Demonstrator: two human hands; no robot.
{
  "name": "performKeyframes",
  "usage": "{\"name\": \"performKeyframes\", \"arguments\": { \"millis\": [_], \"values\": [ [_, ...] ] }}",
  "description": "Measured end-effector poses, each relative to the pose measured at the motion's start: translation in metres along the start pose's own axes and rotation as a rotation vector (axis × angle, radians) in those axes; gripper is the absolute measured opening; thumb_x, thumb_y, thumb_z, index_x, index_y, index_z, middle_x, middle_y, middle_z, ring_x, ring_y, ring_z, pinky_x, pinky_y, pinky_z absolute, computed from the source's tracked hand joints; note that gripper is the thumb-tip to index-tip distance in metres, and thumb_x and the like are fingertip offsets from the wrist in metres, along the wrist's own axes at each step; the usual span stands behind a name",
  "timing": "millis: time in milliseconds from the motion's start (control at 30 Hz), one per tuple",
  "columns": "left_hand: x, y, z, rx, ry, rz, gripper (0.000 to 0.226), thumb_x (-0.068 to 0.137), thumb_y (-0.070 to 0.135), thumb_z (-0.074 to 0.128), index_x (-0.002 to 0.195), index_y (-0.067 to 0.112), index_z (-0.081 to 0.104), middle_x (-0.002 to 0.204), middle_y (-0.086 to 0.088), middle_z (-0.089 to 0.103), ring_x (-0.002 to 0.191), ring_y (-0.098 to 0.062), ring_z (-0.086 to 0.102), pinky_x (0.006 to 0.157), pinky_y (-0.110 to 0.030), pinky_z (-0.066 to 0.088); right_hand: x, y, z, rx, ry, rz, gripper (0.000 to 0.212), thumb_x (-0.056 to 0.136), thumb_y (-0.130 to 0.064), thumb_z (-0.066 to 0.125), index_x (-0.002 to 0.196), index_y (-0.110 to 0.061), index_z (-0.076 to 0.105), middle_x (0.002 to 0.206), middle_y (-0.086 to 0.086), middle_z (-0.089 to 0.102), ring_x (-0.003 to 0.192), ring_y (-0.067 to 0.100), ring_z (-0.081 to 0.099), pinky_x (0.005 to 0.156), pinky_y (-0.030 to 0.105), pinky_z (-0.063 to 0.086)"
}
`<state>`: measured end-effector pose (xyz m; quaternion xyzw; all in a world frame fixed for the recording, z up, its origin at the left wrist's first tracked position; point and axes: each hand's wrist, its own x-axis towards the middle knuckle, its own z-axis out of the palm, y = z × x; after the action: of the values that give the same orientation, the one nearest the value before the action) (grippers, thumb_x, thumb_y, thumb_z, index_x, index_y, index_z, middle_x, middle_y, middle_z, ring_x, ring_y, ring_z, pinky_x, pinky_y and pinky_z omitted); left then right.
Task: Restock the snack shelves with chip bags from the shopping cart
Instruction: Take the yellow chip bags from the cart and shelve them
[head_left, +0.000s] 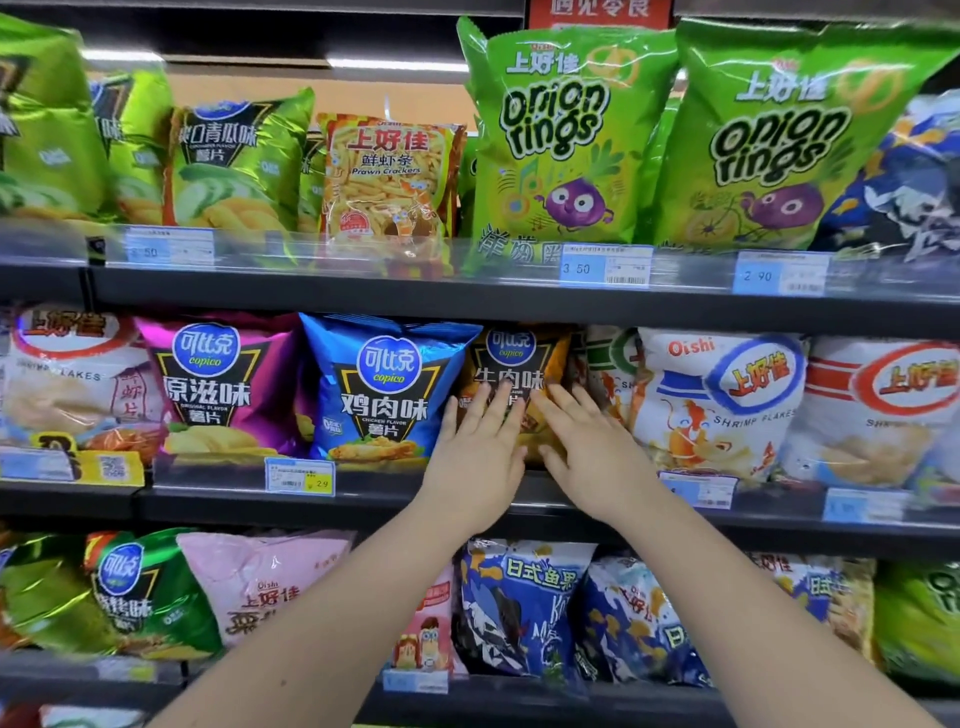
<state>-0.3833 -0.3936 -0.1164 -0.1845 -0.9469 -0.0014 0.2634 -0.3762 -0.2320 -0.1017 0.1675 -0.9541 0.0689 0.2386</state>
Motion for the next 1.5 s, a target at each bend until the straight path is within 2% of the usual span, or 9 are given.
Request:
{"name": "performKeyframes", "arguments": {
  "millis": [100, 167, 233, 667, 833, 967, 1133, 1300, 1500],
  "values": [
    [-0.009, 0.012, 0.000, -0.103, 0.121, 0.008, 0.052, 0.100, 0.035, 0.041, 0.150, 0.020, 0.034, 0.158, -0.006, 0.028, 0.147, -0.025, 0.019, 0.119, -0.049, 0.016, -0.029, -0.001, -0.006, 0.011, 0.155, 0.011, 0.055, 0.097, -0.026, 0.051, 0.149, -0.024, 0.033, 0.157, 0.000, 0.029, 0.148, 0.022, 0.018, 0.116, 0.043, 0.025],
    [-0.015, 0.026, 0.002, -0.152, 0.241, 0.041, 0.043, 0.091, 0.030, 0.054, 0.133, 0.020, 0.055, 0.135, -0.004, 0.054, 0.128, -0.026, 0.045, 0.106, -0.048, 0.034, -0.051, 0.004, -0.005, 0.005, 0.259, -0.025, 0.048, 0.088, -0.016, 0.061, 0.135, -0.013, 0.052, 0.143, 0.009, 0.048, 0.139, 0.030, 0.036, 0.113, 0.045, 0.033],
    [-0.020, 0.046, 0.008, -0.199, 0.334, 0.081, 0.036, 0.082, 0.026, 0.063, 0.118, 0.021, 0.065, 0.114, -0.001, 0.063, 0.108, -0.027, 0.056, 0.091, -0.047, 0.043, -0.077, 0.013, -0.001, -0.027, 0.331, -0.032, 0.042, 0.079, -0.009, 0.068, 0.120, -0.007, 0.061, 0.125, 0.012, 0.060, 0.122, 0.033, 0.050, 0.104, 0.047, 0.043],
    [-0.071, 0.280, 0.044, -0.488, 0.147, 0.512, 0.016, 0.076, 0.028, 0.068, 0.091, 0.022, 0.067, 0.094, -0.002, 0.064, 0.097, -0.031, 0.055, 0.082, -0.045, 0.040, -0.306, 0.098, -0.035, -0.423, 0.051, 0.623, 0.040, 0.065, -0.013, 0.068, 0.105, -0.008, 0.064, 0.088, 0.011, 0.063, 0.084, 0.037, 0.057, 0.064, 0.044, 0.052],
    [-0.100, 0.401, 0.028, -0.556, 0.122, 0.708, 0.025, 0.070, 0.029, 0.066, 0.095, 0.024, 0.069, 0.091, 0.000, 0.064, 0.091, -0.029, 0.058, 0.081, -0.042, 0.039, -0.403, 0.139, -0.074, -0.497, 0.008, 0.886, 0.028, 0.073, -0.014, 0.066, 0.101, -0.011, 0.063, 0.092, 0.009, 0.063, 0.091, 0.035, 0.056, 0.070, 0.043, 0.048],
    [-0.125, 0.506, 0.011, -0.608, 0.128, 0.848, 0.027, 0.071, 0.029, 0.057, 0.095, 0.023, 0.067, 0.093, 0.000, 0.064, 0.091, -0.028, 0.057, 0.079, -0.041, 0.039, -0.486, 0.175, -0.117, -0.556, -0.010, 1.047, 0.037, 0.083, -0.013, 0.056, 0.120, -0.015, 0.056, 0.114, 0.007, 0.059, 0.110, 0.032, 0.048, 0.089, 0.042, 0.042],
    [-0.160, 0.647, -0.026, -0.672, 0.042, 1.011, 0.021, 0.084, 0.022, 0.054, 0.103, 0.021, 0.063, 0.106, -0.003, 0.061, 0.105, -0.030, 0.052, 0.091, -0.044, 0.032, -0.598, 0.226, -0.175, -0.631, -0.016, 1.226, 0.031, 0.072, -0.013, 0.071, 0.101, -0.016, 0.062, 0.100, 0.008, 0.064, 0.097, 0.034, 0.054, 0.074, 0.039, 0.043],
    [-0.182, 0.778, -0.063, -0.753, 0.025, 1.072, 0.023, 0.080, 0.023, 0.057, 0.102, 0.019, 0.064, 0.102, -0.004, 0.062, 0.102, -0.031, 0.056, 0.086, -0.044, 0.038, -0.693, 0.276, -0.241, -0.623, -0.056, 1.358, 0.037, 0.087, -0.018, 0.059, 0.123, -0.016, 0.053, 0.124, 0.008, 0.054, 0.120, 0.032, 0.041, 0.095, 0.047, 0.042],
    [-0.180, 0.909, -0.112, -0.792, 0.032, 1.137, 0.028, 0.087, 0.030, 0.051, 0.113, 0.025, 0.060, 0.115, -0.001, 0.058, 0.115, -0.027, 0.047, 0.092, -0.041, 0.033, -0.763, 0.342, -0.324, -0.702, -0.075, 1.432, 0.027, 0.088, -0.017, 0.053, 0.115, -0.015, 0.054, 0.115, 0.006, 0.055, 0.114, 0.031, 0.046, 0.087, 0.041, 0.043]
  ]
}}
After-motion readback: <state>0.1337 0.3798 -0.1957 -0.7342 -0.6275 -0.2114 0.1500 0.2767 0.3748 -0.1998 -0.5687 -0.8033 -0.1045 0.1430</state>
